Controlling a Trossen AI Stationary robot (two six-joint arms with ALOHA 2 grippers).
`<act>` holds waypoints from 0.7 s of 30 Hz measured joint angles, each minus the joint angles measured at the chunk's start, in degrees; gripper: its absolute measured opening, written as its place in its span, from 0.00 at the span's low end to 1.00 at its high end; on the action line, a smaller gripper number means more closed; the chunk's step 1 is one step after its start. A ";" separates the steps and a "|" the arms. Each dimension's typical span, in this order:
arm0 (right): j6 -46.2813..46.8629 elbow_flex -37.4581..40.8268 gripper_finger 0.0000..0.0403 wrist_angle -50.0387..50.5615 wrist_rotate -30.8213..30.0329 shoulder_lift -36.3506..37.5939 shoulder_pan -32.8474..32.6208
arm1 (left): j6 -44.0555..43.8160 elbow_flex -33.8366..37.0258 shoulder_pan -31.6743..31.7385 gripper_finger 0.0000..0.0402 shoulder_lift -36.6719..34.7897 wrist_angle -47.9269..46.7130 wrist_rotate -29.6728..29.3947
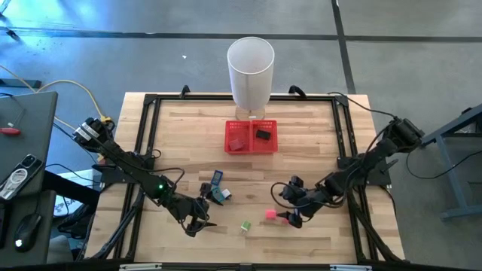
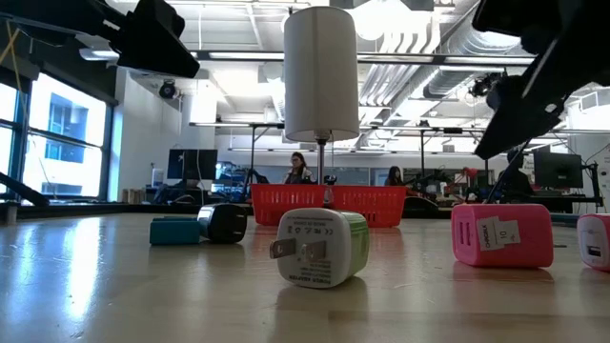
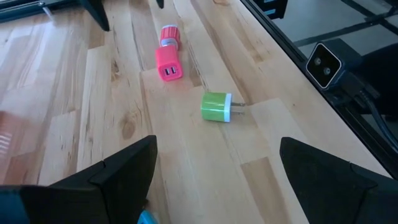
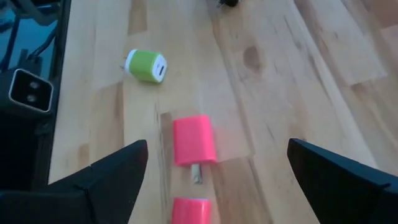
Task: Pick & Place Office items
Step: Put the white pink charger adapter into the left red bin
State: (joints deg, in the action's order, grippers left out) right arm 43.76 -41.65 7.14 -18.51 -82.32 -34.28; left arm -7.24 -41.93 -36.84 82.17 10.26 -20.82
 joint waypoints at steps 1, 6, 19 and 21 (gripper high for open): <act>0.43 0.00 0.93 0.02 -0.01 0.00 -0.33 | 0.14 0.00 0.00 0.83 0.00 0.00 0.00; 3.17 0.00 0.93 0.95 -0.18 0.00 -2.26 | 0.41 0.00 0.06 0.83 0.00 -0.02 0.01; 11.97 0.00 0.88 0.08 -0.70 -3.47 -7.57 | -0.10 0.07 3.32 0.83 0.00 0.00 0.00; 11.42 0.00 0.88 -1.30 0.10 -4.65 -7.54 | -0.11 0.06 3.69 0.83 0.00 0.02 0.00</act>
State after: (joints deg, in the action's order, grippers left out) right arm 55.19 -41.65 5.84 -18.41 -86.98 -41.82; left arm -7.35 -41.88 -33.15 82.17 10.29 -20.82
